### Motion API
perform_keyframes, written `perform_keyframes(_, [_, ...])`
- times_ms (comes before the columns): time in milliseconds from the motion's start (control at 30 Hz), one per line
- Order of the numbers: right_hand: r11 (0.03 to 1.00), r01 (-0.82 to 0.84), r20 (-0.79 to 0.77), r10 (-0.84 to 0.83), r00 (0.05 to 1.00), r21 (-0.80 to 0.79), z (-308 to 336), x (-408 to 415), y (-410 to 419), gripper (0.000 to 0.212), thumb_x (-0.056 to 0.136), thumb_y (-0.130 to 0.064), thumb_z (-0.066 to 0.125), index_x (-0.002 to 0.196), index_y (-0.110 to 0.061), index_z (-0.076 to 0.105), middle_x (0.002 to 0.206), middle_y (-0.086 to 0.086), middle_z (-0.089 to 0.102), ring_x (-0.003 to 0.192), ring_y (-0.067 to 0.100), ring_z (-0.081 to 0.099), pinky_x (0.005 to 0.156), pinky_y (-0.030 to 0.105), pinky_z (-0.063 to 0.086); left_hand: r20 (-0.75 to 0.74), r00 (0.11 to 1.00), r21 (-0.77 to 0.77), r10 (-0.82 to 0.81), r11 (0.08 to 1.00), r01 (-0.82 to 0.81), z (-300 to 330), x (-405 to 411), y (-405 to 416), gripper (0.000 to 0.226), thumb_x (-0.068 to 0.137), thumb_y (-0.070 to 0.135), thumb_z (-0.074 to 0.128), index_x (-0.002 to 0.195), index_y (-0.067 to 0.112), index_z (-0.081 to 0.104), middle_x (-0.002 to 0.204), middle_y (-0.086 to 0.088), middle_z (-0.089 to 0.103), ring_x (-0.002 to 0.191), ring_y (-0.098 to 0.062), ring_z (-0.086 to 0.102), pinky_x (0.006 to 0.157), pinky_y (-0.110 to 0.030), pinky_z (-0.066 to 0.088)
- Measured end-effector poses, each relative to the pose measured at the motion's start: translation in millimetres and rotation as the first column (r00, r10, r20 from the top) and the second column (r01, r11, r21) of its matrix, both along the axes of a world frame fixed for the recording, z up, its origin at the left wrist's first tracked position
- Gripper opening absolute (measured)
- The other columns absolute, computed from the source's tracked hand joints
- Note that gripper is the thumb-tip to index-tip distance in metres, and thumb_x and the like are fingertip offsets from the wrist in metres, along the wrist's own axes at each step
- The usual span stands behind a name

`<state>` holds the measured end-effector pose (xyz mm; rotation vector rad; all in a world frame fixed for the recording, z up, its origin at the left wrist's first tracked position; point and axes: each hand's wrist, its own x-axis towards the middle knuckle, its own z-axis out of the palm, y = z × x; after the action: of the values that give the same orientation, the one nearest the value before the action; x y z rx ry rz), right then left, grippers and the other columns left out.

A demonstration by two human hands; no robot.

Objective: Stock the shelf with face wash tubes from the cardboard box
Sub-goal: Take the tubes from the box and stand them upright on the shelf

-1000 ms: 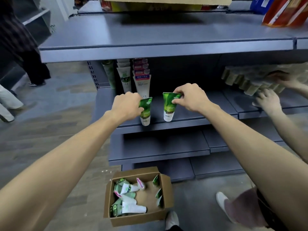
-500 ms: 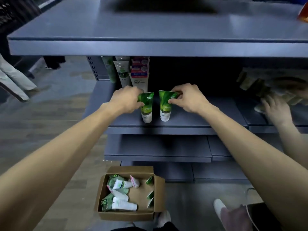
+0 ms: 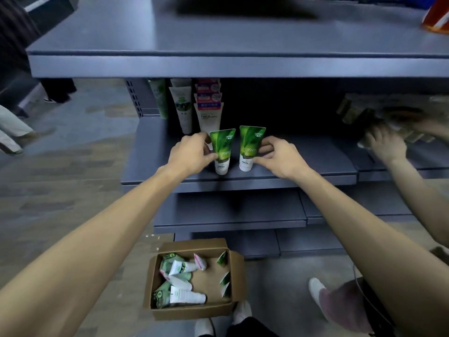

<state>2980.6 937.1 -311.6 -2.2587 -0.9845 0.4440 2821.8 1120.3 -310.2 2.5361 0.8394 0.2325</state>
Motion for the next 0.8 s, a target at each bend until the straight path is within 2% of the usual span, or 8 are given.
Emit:
perform_keyframes(100, [0.999, 0.053, -0.002, -0.053, 0.999, -0.006, -10, -8, -3, 0.053, 0.084, -0.030, 0.074, 0.130, -0.012, 0.055, 0.114, 0.001, 0.066, 0.089, 0.012, 0.065, 0.083, 0.023, 0.051, -0.056, 0.998, -0.004, -0.001, 1.000, 0.000, -14, 1, -3, 0.034, 0.081, 0.043, 0.071, 0.103, 0.021, 0.059, 0.092, 0.006, 0.070, 0.092, -0.023, 0.063, 0.077, -0.037, 0.051])
perform_keyframes(200, [0.994, 0.094, 0.026, -0.093, 0.995, -0.050, -21, -9, -1, 0.052, 0.083, -0.033, 0.075, 0.127, -0.012, 0.058, 0.115, 0.003, 0.068, 0.099, 0.019, 0.066, 0.093, 0.032, 0.052, -0.111, 0.994, 0.025, 0.017, 1.000, -0.014, -26, 5, -12, 0.039, 0.079, 0.050, 0.069, 0.100, 0.020, 0.058, 0.098, -0.002, 0.069, 0.096, -0.029, 0.063, 0.077, -0.040, 0.052])
perform_keyframes(267, [0.990, 0.117, 0.041, -0.114, 0.993, -0.078, -29, -7, 3, 0.051, 0.083, -0.035, 0.075, 0.125, -0.012, 0.059, 0.113, 0.005, 0.068, 0.101, 0.021, 0.066, 0.095, 0.036, 0.052, -0.143, 0.989, 0.060, 0.031, 0.998, -0.023, -32, 8, -17, 0.041, 0.080, 0.050, 0.068, 0.102, 0.017, 0.058, 0.102, -0.007, 0.066, 0.097, -0.033, 0.062, 0.076, -0.039, 0.049])
perform_keyframes(400, [0.985, 0.160, 0.047, -0.157, 0.987, -0.068, -43, -2, 17, 0.043, 0.077, -0.036, 0.078, 0.108, -0.011, 0.062, 0.099, 0.004, 0.070, 0.092, 0.023, 0.067, 0.087, 0.039, 0.055, -0.161, 0.982, 0.080, 0.095, 0.993, -0.083, -40, 15, -21, 0.047, 0.079, 0.054, 0.067, 0.102, 0.014, 0.058, 0.103, -0.012, 0.064, 0.097, -0.036, 0.061, 0.073, -0.037, 0.046])
perform_keyframes(500, [0.979, 0.200, -0.010, -0.201, 0.980, -0.042, -54, 2, 28, 0.041, 0.068, -0.038, 0.083, 0.093, -0.013, 0.061, 0.086, 0.002, 0.071, 0.083, 0.021, 0.068, 0.080, 0.038, 0.057, -0.131, 0.982, -0.002, 0.133, 0.991, -0.134, -47, 19, -21, 0.046, 0.075, 0.058, 0.069, 0.091, 0.016, 0.059, 0.088, -0.006, 0.061, 0.092, -0.034, 0.062, 0.067, -0.033, 0.044])
perform_keyframes(633, [0.985, 0.171, -0.051, -0.170, 0.984, 0.012, -70, 11, 34, 0.040, 0.067, -0.037, 0.084, 0.093, -0.016, 0.063, 0.079, -0.005, 0.071, 0.076, 0.014, 0.070, 0.076, 0.035, 0.058, -0.094, 0.978, -0.017, 0.188, 0.982, -0.190, -56, 27, -22, 0.050, 0.074, 0.059, 0.070, 0.088, 0.012, 0.061, 0.084, -0.007, 0.062, 0.088, -0.033, 0.063, 0.064, -0.032, 0.043])
perform_keyframes(800, [0.998, 0.064, 0.035, -0.064, 0.997, 0.009, -70, 51, 57, 0.034, 0.073, -0.037, 0.080, 0.095, -0.017, 0.064, 0.083, -0.002, 0.071, 0.079, 0.018, 0.070, 0.076, 0.035, 0.058, -0.074, 0.977, -0.004, 0.201, 0.979, -0.202, -62, 46, -18, 0.045, 0.077, 0.054, 0.071, 0.091, 0.013, 0.063, 0.086, -0.008, 0.065, 0.088, -0.033, 0.062, 0.065, -0.033, 0.043])
